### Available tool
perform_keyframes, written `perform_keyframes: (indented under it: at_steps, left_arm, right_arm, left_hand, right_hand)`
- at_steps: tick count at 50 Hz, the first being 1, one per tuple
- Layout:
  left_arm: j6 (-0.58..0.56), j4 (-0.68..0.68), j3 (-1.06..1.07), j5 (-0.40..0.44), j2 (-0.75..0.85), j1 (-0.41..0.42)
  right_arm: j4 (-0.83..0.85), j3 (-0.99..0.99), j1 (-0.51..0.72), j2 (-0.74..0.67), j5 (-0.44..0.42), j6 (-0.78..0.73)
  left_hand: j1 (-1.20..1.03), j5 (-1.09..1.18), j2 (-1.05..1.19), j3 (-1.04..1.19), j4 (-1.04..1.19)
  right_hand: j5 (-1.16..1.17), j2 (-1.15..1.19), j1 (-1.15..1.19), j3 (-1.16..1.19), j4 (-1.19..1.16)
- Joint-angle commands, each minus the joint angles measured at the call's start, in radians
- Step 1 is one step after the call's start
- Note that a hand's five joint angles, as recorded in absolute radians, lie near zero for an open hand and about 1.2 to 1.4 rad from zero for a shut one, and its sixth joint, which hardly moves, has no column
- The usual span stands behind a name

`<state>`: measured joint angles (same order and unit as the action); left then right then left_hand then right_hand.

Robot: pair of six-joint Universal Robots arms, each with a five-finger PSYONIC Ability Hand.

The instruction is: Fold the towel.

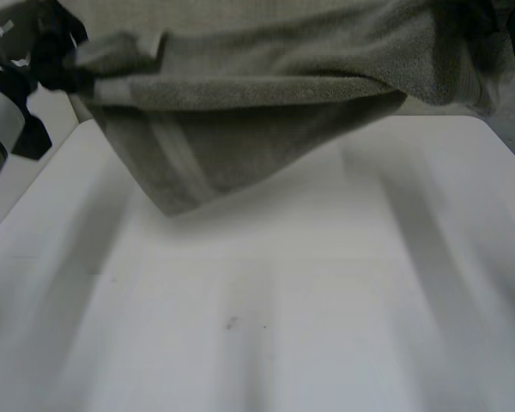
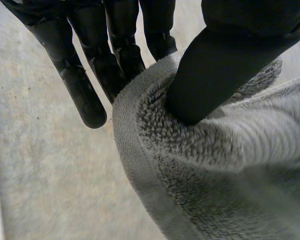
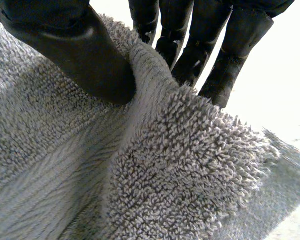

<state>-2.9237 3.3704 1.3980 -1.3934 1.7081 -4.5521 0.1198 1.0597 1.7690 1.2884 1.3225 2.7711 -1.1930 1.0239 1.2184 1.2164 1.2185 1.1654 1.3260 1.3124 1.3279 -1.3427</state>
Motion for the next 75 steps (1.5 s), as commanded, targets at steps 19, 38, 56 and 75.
perform_keyframes:
  at_steps: [19, 38, 56, 75]
  left_arm:
    - [0.158, -0.029, 0.344, 0.142, -0.074, -0.021]
    - [-0.165, -0.034, 0.437, 0.100, 0.130, -0.018]
    - [-0.314, -0.019, 0.412, 0.053, 0.085, 0.151]
    - [-0.615, -0.046, 0.251, -0.185, 0.252, 0.186]
  right_arm:
    - [-0.660, 0.101, 0.004, -0.026, -0.009, -0.338]
    - [-0.499, 0.210, 0.047, -0.239, -0.023, -0.358]
    - [-0.491, 0.226, 0.064, -0.235, -0.029, -0.349]
    - [-0.450, 0.255, 0.079, -0.239, -0.022, -0.358]
  left_hand:
    - [-0.203, 0.198, 0.178, 0.180, 0.178]
    - [0.505, -0.511, -0.530, -0.528, -0.531]
    - [0.877, -0.882, -0.902, -0.900, -0.902]
    - [0.795, -0.800, -0.820, -0.818, -0.820]
  right_hand:
    - [0.056, 0.070, 0.084, 0.068, -0.054]
    - [0.056, 0.070, 0.084, 0.068, -0.054]
    - [0.056, 0.070, 0.084, 0.068, -0.054]
    - [0.056, 0.070, 0.084, 0.068, -0.054]
